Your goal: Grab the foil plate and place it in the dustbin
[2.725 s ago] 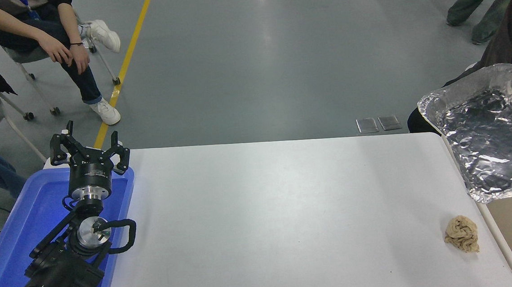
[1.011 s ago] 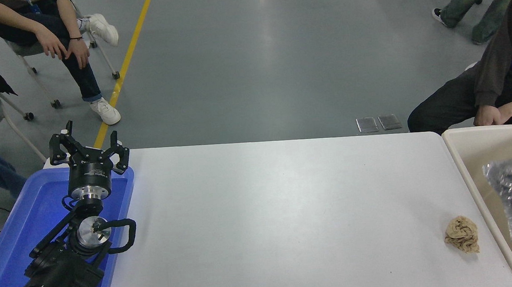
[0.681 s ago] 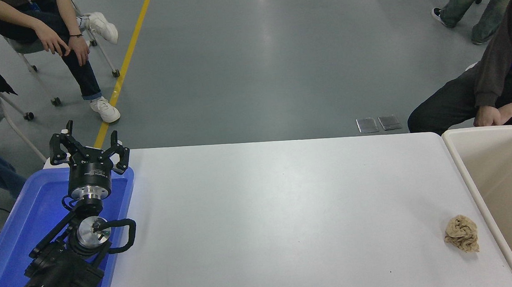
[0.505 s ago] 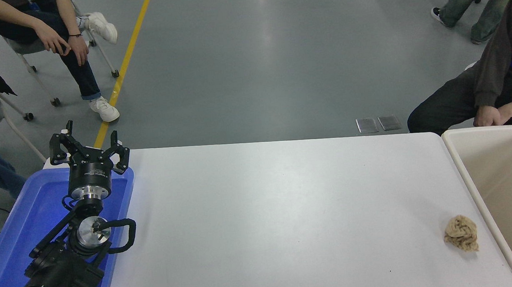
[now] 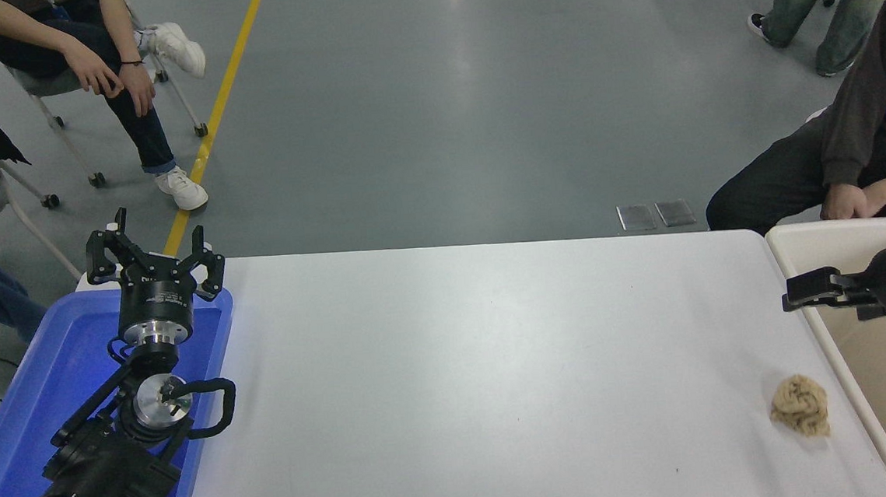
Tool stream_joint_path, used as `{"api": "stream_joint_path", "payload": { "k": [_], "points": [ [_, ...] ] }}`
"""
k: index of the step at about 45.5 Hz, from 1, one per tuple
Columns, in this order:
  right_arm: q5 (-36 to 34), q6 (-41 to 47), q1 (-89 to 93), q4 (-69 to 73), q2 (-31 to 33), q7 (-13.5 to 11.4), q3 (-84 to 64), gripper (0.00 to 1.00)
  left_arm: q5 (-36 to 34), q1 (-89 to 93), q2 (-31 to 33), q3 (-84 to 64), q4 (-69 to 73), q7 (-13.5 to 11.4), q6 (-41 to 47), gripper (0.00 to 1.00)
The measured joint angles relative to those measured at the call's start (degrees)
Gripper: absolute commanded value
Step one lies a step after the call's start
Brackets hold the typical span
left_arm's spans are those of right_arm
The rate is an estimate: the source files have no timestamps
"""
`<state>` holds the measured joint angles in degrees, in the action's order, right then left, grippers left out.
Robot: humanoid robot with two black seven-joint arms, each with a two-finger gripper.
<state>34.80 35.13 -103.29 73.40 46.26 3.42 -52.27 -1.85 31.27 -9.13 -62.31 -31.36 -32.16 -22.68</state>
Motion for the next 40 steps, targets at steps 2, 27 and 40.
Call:
{"api": "stream_joint_path", "payload": {
  "k": [2,27,40],
  "points": [
    [-2.0,1.6,-3.0,1.0,-1.5,0.0,-1.5,1.00,0.0,0.0,0.0,0.0,0.0,0.0,0.0,0.99],
    [-23.9,9.3,-24.6,4.8,-25.7,-0.1,-8.6,1.00,0.0,-0.1,0.0,0.0,0.1,0.0,0.0,0.99],
    [-25.9,9.7,-26.9,5.0,-28.8,-0.1,-9.2,1.00,0.0,-0.2,0.0,0.0,0.1,0.0,0.0,0.99]
  ]
}}
